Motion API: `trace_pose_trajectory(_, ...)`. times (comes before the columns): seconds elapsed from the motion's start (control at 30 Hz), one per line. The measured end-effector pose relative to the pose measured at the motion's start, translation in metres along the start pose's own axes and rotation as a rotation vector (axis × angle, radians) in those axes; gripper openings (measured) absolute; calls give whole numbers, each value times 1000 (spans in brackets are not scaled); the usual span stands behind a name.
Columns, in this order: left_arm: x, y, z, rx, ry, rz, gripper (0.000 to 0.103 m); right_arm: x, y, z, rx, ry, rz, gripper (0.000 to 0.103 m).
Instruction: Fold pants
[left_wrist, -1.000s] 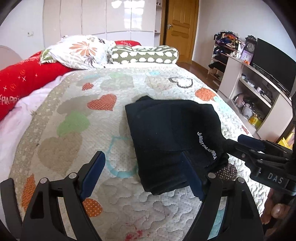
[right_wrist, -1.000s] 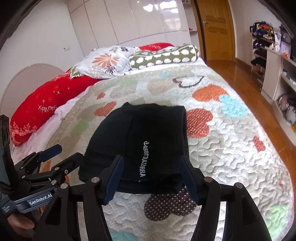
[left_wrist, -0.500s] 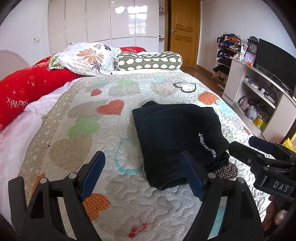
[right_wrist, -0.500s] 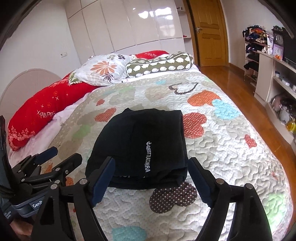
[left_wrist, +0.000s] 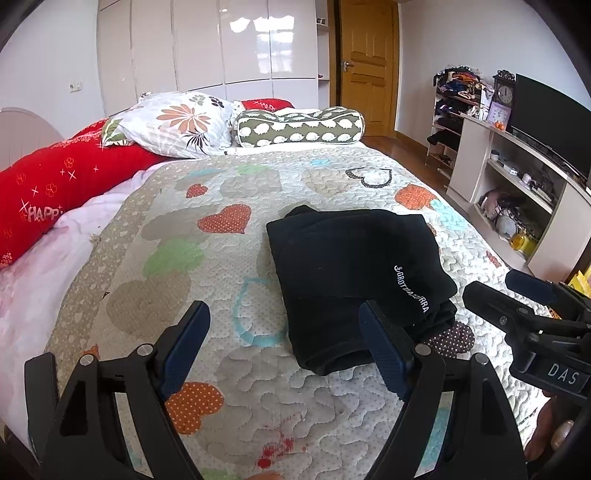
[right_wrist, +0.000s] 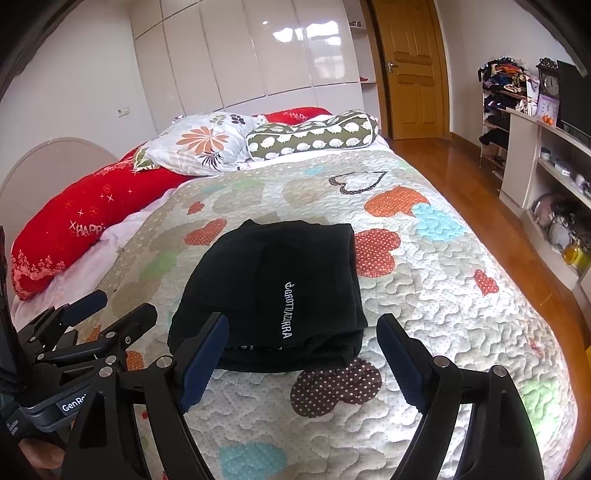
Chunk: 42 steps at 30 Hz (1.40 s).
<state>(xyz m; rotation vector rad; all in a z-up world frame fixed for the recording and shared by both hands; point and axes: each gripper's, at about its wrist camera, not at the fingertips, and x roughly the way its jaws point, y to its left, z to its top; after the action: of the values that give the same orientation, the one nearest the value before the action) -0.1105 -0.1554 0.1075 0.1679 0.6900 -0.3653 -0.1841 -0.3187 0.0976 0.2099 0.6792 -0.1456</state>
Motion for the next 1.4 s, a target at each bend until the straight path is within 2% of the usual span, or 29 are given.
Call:
trace_pose_trajectory(0.4,1,-4,-3,11,3,18,83,1,-1,-2,-5,21,-18,84)
trace_pose_trajectory(1.4,9,-1,-9,6,15,4,83,16,2,-2,-25,53,-21,84)
